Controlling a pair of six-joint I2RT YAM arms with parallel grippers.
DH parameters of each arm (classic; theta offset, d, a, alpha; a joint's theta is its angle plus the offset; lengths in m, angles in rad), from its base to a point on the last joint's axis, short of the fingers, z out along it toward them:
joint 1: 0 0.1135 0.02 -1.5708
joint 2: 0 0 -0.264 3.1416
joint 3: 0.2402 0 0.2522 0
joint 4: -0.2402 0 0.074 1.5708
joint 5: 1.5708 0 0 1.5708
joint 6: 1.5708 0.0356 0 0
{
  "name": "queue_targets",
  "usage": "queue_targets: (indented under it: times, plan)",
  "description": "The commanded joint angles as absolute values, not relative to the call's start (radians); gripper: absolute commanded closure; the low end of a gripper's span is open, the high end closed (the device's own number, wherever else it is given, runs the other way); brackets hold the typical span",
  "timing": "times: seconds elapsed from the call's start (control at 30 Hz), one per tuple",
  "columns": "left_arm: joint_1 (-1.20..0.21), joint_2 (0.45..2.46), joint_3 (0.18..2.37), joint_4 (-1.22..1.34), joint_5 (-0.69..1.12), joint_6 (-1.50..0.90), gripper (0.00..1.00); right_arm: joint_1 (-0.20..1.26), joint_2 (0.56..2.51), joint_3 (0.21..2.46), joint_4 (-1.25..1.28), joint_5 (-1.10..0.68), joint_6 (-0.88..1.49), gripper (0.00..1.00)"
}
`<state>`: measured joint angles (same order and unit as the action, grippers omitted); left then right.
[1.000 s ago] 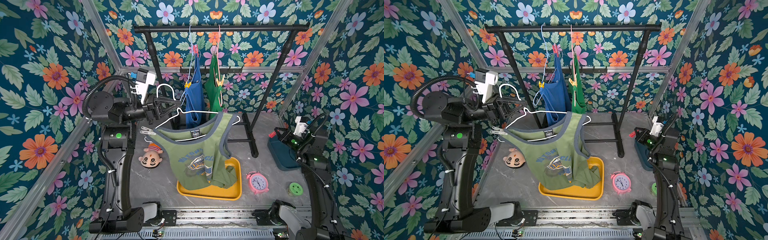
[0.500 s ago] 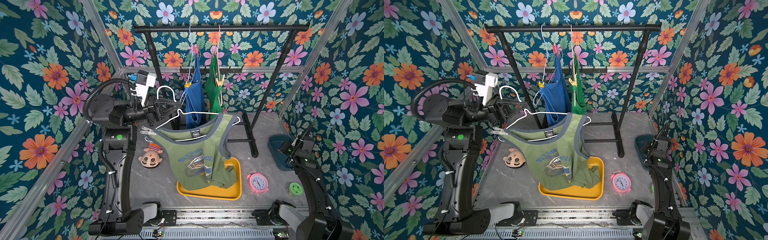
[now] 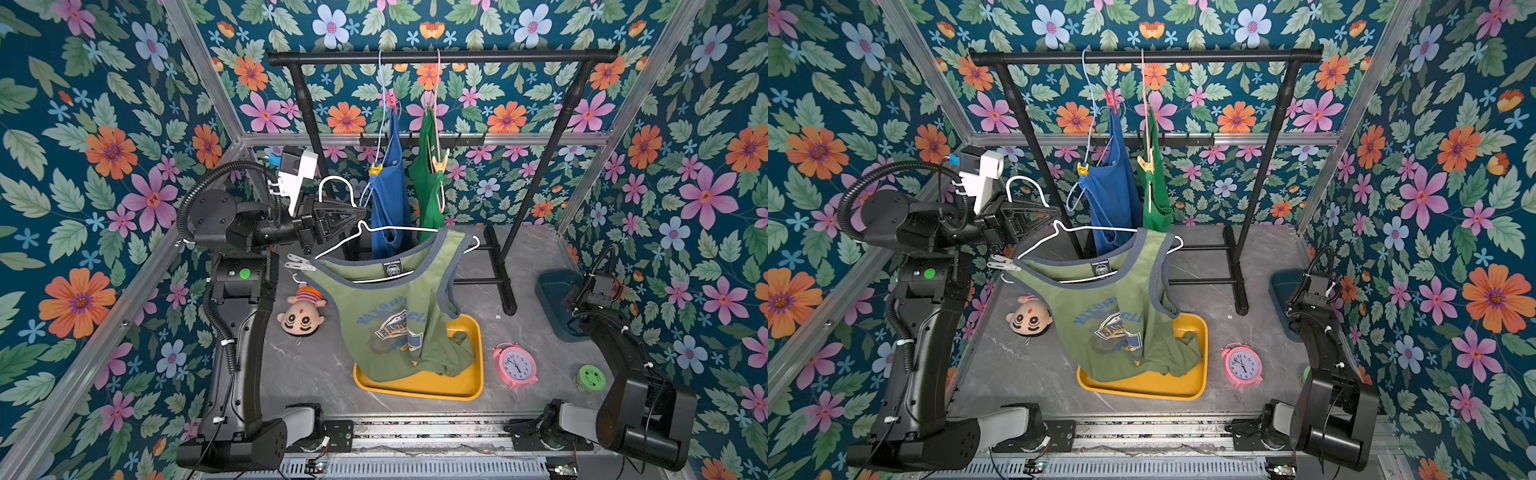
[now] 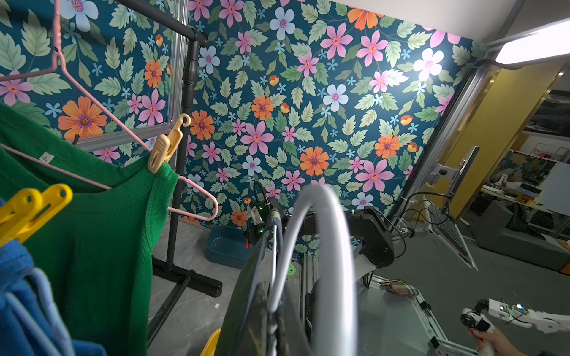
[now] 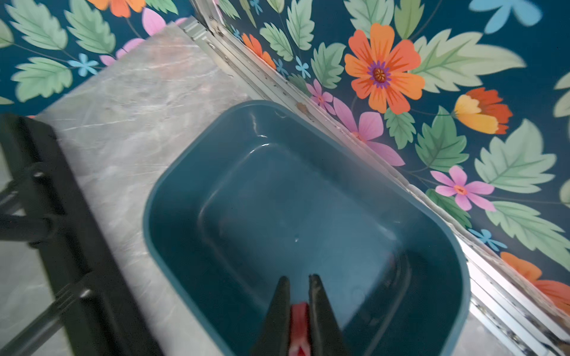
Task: Remove the clothespins securing tank tops to the hanger
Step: Place the clothespin in the storage box.
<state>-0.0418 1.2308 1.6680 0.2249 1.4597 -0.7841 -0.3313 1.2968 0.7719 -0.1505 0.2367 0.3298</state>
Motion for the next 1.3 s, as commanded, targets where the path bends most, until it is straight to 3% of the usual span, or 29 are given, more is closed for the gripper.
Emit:
queue_targets:
  times: [0.0,0.5,0.7,0.93,1.1,1.27]
  plan:
    - [-0.043,1.22,1.676,0.256,1.45,-0.782,1.0,-0.334,1.355,0.798,-0.113,0.274,0.315,0.88]
    - [-0.046,1.223,1.709,0.253,1.456,-0.798,1.0,-0.347,1.592,0.975,-0.282,0.222,0.313,0.87]
    - [-0.047,1.221,1.682,0.252,1.46,-0.795,1.0,-0.347,1.626,1.009,-0.317,0.238,0.332,0.74]
    - [-0.048,1.228,1.683,0.248,1.445,-0.793,1.0,-0.347,1.693,1.035,-0.341,0.222,0.336,0.46]
    - [-0.048,1.235,1.692,0.247,1.443,-0.797,1.0,-0.347,1.684,1.037,-0.332,0.197,0.337,0.38]
    - [-0.049,1.247,1.69,0.245,1.447,-0.799,1.0,-0.347,1.523,1.039,-0.327,0.177,0.343,0.39]
